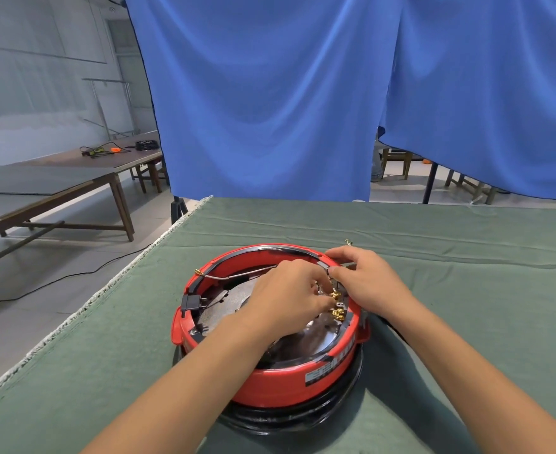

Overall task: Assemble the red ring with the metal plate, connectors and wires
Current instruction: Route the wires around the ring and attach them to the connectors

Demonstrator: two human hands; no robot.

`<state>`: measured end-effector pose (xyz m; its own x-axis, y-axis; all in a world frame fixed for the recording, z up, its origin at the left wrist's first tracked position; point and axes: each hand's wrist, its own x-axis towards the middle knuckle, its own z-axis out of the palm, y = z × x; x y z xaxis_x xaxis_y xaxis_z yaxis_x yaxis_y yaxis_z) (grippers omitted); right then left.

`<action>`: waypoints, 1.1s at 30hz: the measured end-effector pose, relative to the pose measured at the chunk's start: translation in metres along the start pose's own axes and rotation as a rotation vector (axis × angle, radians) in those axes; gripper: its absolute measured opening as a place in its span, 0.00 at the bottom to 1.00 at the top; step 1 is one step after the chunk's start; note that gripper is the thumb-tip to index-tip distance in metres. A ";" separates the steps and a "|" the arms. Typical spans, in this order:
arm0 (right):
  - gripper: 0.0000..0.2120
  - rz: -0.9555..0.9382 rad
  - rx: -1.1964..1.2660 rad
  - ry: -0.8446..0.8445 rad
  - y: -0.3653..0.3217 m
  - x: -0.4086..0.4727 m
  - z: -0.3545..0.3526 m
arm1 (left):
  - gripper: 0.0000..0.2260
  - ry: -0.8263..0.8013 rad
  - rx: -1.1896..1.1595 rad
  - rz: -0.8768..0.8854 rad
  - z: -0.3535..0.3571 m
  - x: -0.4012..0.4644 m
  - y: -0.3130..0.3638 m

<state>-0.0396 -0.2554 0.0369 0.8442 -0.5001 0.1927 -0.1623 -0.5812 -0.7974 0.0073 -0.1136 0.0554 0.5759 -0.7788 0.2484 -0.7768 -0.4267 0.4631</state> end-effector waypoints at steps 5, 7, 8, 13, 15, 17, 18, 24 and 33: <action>0.13 -0.001 0.033 -0.020 0.002 -0.004 -0.004 | 0.03 0.017 -0.026 -0.027 -0.001 -0.001 -0.003; 0.13 -0.011 0.057 -0.021 0.004 -0.005 -0.005 | 0.04 0.008 -0.023 -0.031 -0.002 -0.001 -0.002; 0.13 -0.017 0.061 -0.017 0.004 -0.006 -0.005 | 0.05 0.003 -0.020 -0.029 -0.002 -0.001 -0.001; 0.13 -0.015 0.087 -0.006 0.003 -0.011 -0.005 | 0.02 0.012 -0.051 -0.026 -0.002 0.000 -0.004; 0.13 -0.014 0.093 -0.007 0.002 -0.012 -0.005 | 0.01 0.005 -0.085 -0.021 -0.003 0.000 -0.007; 0.13 -0.015 0.116 -0.009 0.003 -0.012 -0.005 | 0.01 0.000 -0.098 -0.027 -0.005 0.000 -0.007; 0.13 -0.013 0.127 -0.008 0.003 -0.013 -0.005 | 0.01 0.006 -0.091 -0.038 -0.005 -0.001 -0.006; 0.12 0.000 0.173 -0.012 0.003 -0.014 -0.005 | 0.02 0.046 -0.120 -0.092 -0.004 0.001 -0.004; 0.12 0.001 0.185 0.012 0.003 -0.015 -0.004 | 0.04 0.044 -0.196 -0.110 -0.003 0.001 -0.001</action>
<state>-0.0545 -0.2521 0.0341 0.8376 -0.5093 0.1976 -0.0660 -0.4534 -0.8889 0.0097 -0.1128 0.0576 0.6682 -0.7099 0.2227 -0.6470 -0.4068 0.6449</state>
